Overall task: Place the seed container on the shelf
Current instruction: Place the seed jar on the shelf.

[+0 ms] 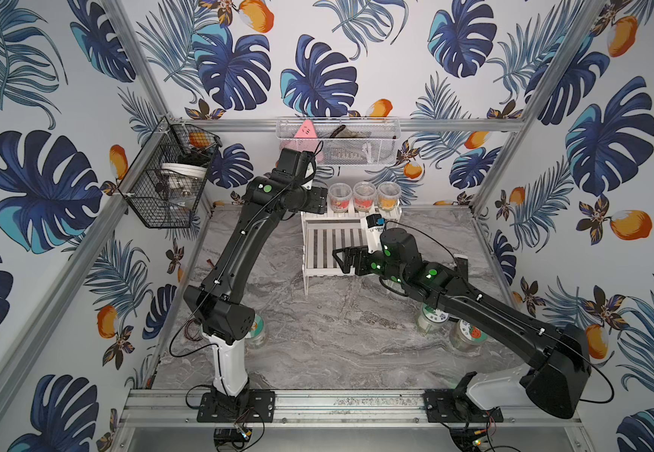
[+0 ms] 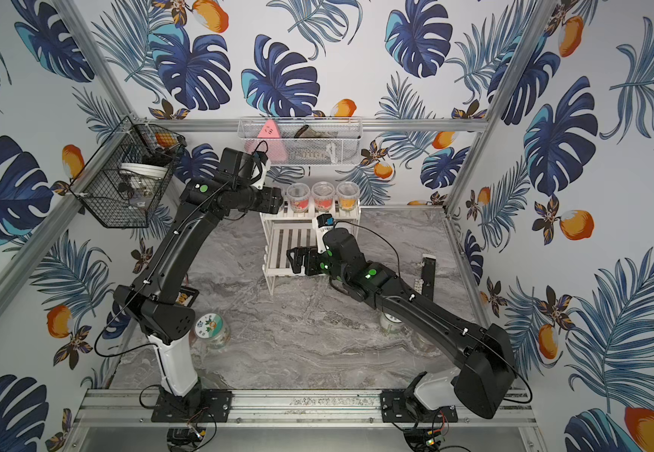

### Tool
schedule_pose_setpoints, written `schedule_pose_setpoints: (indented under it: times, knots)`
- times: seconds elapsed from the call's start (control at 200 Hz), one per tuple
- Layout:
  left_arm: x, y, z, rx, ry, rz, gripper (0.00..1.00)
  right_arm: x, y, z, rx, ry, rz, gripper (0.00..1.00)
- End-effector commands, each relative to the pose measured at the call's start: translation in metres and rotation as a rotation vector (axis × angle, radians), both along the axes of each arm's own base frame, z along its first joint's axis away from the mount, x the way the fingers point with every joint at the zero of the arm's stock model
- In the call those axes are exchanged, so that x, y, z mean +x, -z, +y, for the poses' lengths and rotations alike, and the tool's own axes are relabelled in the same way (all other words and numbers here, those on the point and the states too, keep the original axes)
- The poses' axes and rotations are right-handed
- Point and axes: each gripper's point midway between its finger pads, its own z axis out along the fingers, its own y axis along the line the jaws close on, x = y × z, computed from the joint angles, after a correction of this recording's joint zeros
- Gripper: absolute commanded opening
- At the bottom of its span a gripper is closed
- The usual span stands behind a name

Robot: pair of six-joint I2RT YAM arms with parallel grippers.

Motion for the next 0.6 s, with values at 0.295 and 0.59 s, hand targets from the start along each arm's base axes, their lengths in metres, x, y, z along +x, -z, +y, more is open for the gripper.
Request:
schedule_pose_setpoints:
  times: [0.295, 0.59]
  knots:
    - [-0.003, -0.017, 0.003, -0.017, -0.012, -0.046, 0.89, 0.001, -0.006, -0.011, -0.025, 0.032, -0.03, 1.0]
    - [-0.037, -0.029, 0.006, -0.054, 0.027, -0.064, 0.95, -0.007, -0.007, -0.049, -0.093, 0.096, -0.042, 1.0]
